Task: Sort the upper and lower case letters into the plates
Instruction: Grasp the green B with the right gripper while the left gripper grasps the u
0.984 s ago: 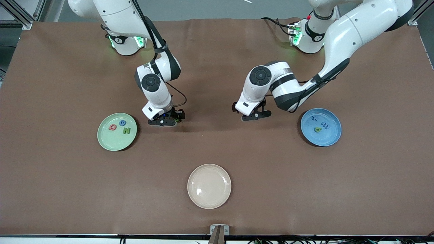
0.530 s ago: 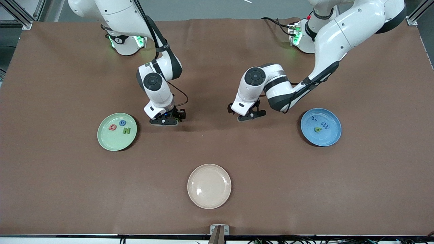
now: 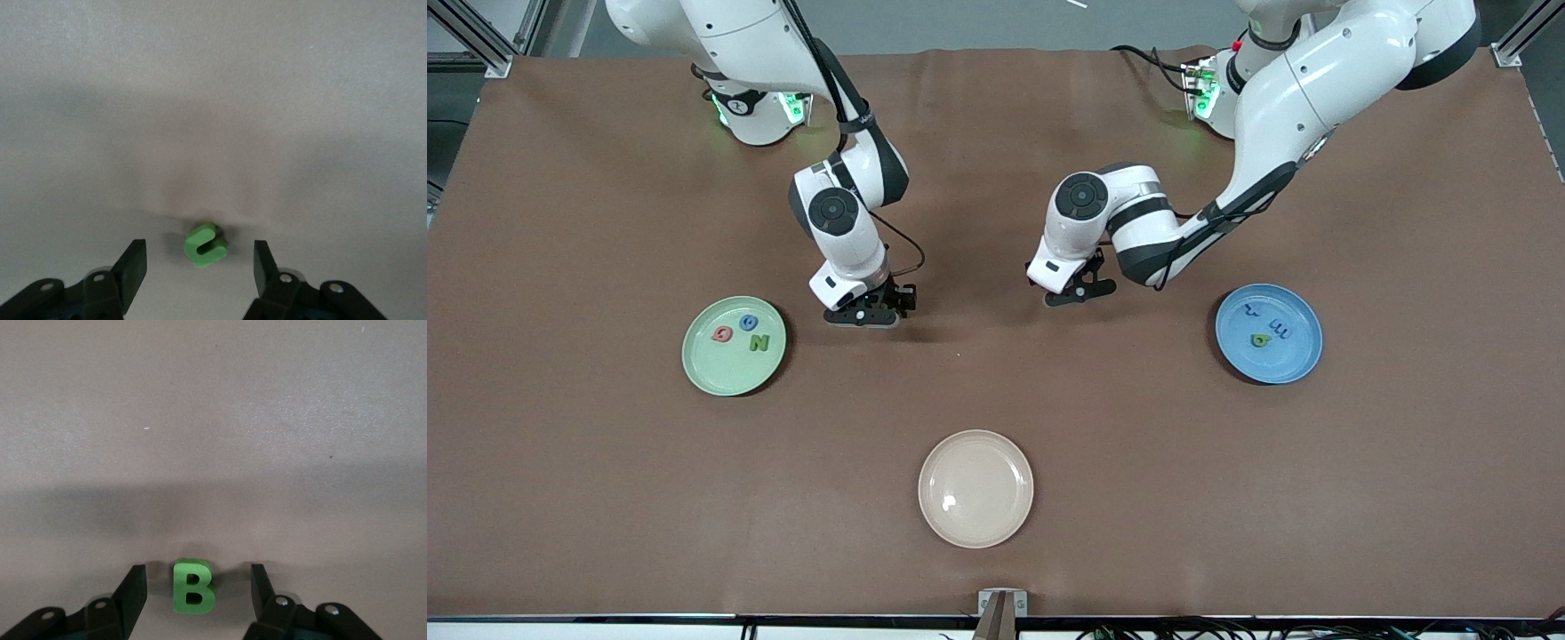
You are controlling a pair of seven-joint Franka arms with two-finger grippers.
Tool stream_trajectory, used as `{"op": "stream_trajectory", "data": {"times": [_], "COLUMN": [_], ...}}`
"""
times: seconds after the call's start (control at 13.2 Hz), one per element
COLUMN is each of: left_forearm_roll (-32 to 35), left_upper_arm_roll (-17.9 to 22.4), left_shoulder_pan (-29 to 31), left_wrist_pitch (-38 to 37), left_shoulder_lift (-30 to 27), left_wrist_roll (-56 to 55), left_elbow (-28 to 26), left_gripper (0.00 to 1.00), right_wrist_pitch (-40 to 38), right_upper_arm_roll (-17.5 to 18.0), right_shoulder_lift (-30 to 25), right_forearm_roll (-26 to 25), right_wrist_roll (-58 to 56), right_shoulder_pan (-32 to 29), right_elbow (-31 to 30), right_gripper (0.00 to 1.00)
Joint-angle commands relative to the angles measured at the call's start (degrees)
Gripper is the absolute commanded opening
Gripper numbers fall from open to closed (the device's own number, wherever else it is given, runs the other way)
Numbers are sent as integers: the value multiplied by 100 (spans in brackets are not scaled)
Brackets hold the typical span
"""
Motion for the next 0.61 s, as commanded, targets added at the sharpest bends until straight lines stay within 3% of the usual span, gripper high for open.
{"op": "stream_trajectory", "data": {"times": [0.0,0.53], "left_forearm_roll": [179,417], "left_upper_arm_roll": [56,232], "left_shoulder_pan": [13,-83], "left_wrist_pitch": [109,504], "left_shoulder_lift": [6,24], "left_wrist_roll": [-67,-67], "left_elbow": [-84,-58], "left_gripper": [69,66], "right_wrist_pitch": [23,-12], "right_upper_arm_roll": [-47,-47], "right_shoulder_lift": [-4,-4], "right_forearm_roll": [49,49], "right_wrist_roll": [84,84], "right_shoulder_pan": [83,91], "right_elbow": [-32,-32], "right_gripper": [64,49]}}
